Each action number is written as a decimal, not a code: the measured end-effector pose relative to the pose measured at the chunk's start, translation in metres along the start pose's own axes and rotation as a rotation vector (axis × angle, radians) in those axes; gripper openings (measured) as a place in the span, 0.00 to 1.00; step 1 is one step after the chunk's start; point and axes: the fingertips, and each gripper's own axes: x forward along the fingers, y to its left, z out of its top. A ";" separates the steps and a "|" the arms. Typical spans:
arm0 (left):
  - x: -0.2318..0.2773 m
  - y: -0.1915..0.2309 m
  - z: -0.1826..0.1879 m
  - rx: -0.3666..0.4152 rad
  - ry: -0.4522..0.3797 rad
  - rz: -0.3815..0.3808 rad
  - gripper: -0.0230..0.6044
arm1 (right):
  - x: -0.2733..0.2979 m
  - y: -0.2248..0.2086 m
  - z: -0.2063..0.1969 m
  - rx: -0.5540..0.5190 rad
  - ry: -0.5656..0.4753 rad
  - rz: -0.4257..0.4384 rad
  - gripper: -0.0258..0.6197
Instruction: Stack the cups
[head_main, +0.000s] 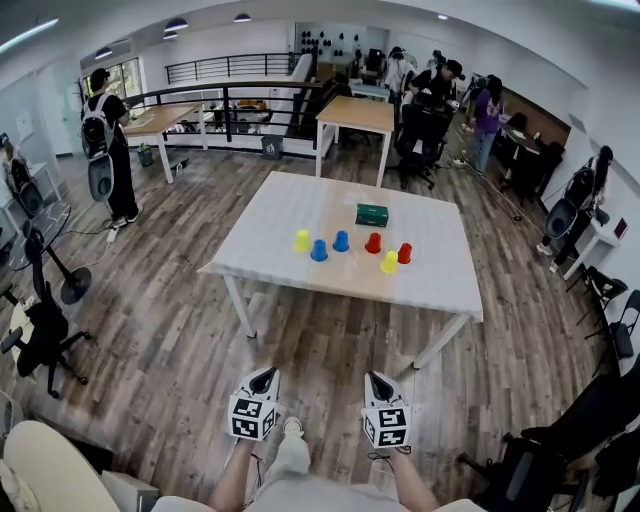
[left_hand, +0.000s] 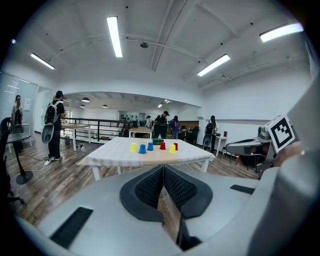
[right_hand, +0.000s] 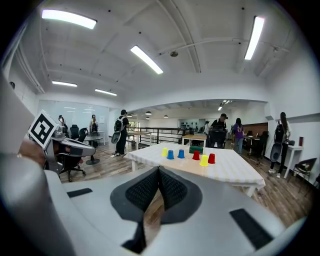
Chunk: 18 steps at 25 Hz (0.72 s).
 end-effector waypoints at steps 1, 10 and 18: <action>0.011 0.006 0.004 0.000 0.000 -0.006 0.06 | 0.011 -0.003 0.004 -0.002 0.003 -0.003 0.04; 0.098 0.075 0.040 0.000 0.011 -0.051 0.06 | 0.113 -0.023 0.040 0.002 0.018 -0.039 0.04; 0.161 0.125 0.062 0.002 0.013 -0.088 0.06 | 0.182 -0.034 0.060 0.006 0.024 -0.076 0.04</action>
